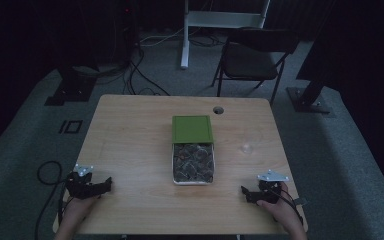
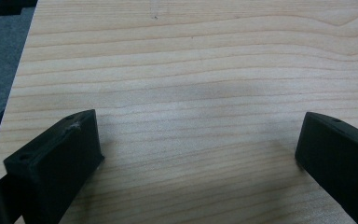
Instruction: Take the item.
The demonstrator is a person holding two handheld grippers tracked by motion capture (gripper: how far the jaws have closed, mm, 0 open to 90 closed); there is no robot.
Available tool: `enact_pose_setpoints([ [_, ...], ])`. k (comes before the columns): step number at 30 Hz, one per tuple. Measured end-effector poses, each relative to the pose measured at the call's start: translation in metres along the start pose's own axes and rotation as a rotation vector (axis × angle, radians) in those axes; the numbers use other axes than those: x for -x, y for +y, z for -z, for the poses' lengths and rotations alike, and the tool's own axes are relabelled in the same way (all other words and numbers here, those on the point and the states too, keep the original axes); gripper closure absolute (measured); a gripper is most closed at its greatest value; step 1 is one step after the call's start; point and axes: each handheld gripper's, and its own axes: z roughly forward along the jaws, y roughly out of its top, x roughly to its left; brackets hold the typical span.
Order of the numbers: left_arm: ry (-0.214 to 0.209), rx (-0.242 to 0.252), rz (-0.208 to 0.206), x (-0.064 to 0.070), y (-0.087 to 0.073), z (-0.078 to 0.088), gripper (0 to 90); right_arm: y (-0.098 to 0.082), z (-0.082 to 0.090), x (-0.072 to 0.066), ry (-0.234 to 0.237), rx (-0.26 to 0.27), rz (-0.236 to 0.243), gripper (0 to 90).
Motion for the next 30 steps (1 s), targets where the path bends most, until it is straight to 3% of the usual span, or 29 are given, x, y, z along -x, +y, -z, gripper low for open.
enact_pose_setpoints([
  [30,-0.002,0.0,-0.001,-0.0001,-0.0002,0.0001,0.5,0.0009,0.0008,-0.0004,-0.011,-0.002,-0.026,10.7],
])
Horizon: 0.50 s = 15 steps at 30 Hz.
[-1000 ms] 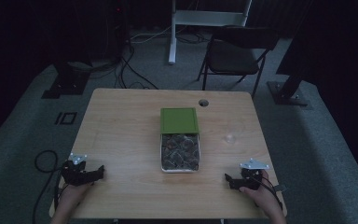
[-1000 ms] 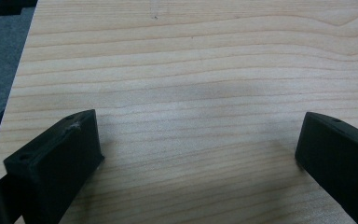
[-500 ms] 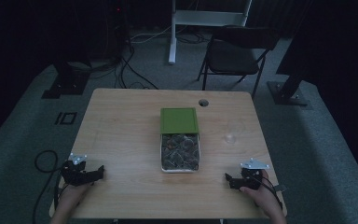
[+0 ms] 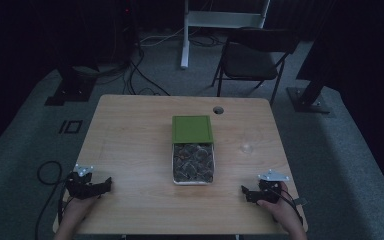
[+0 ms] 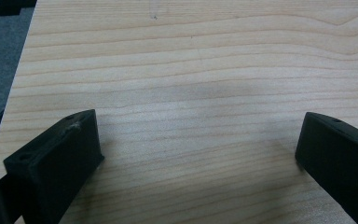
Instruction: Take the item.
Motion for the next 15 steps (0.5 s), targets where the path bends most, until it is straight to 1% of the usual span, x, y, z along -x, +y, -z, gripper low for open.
enact_pose_setpoints([
  [2,0.0,0.0,0.0,0.0,0.0,0.0,0.5,0.002,0.002,0.0,0.0,0.009,-0.013,10.7],
  [4,0.0,-0.001,0.0,0.0,0.0,0.0,0.5,0.003,0.002,0.0,-0.001,0.012,-0.015,10.7],
  [5,0.0,0.0,0.0,0.0,0.0,0.0,0.5,0.005,0.004,-0.001,0.004,0.023,-0.016,10.7],
  [9,0.0,0.0,0.0,0.0,0.0,0.0,0.5,0.009,0.007,-0.003,0.007,0.037,-0.012,10.7],
  [15,0.0,0.0,0.0,0.0,0.0,0.0,0.5,0.022,0.017,-0.008,0.015,0.076,-0.002,10.7],
])
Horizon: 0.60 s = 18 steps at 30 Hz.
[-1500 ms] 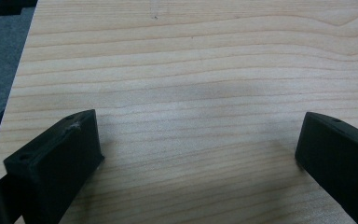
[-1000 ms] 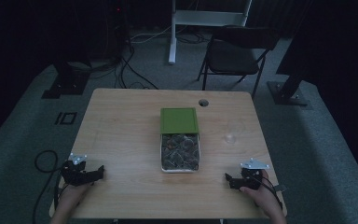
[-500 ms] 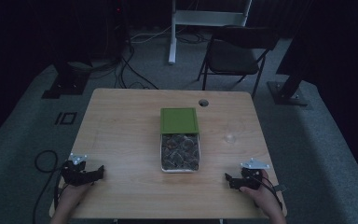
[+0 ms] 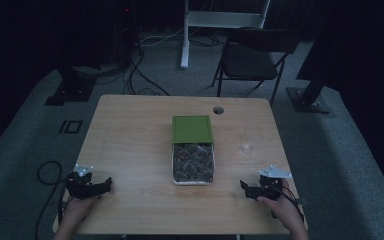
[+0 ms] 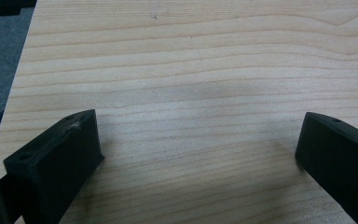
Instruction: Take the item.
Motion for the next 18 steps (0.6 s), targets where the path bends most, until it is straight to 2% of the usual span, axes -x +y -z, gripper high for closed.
enact_pose_setpoints([
  [11,0.0,0.0,0.0,0.0,0.0,0.0,0.5,0.013,0.005,-0.005,0.011,0.032,0.0,10.7],
  [14,0.0,0.0,0.0,0.0,0.0,0.0,0.5,0.019,0.008,-0.008,0.019,0.054,-0.01,10.8],
  [18,0.0,0.0,0.0,0.0,0.0,0.0,0.5,0.026,0.011,-0.012,0.027,0.079,-0.001,10.8],
])
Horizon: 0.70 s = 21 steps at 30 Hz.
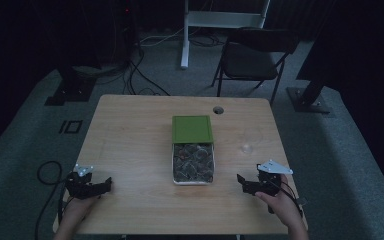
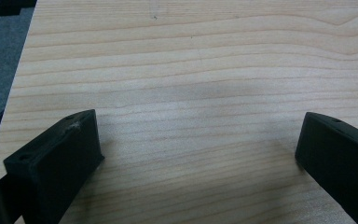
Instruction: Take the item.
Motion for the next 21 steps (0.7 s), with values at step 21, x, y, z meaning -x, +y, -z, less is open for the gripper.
enact_pose_setpoints([
  [21,0.0,0.0,0.0,0.0,0.0,0.0,0.5,0.038,0.002,-0.028,0.051,0.068,0.073,12.9],
])
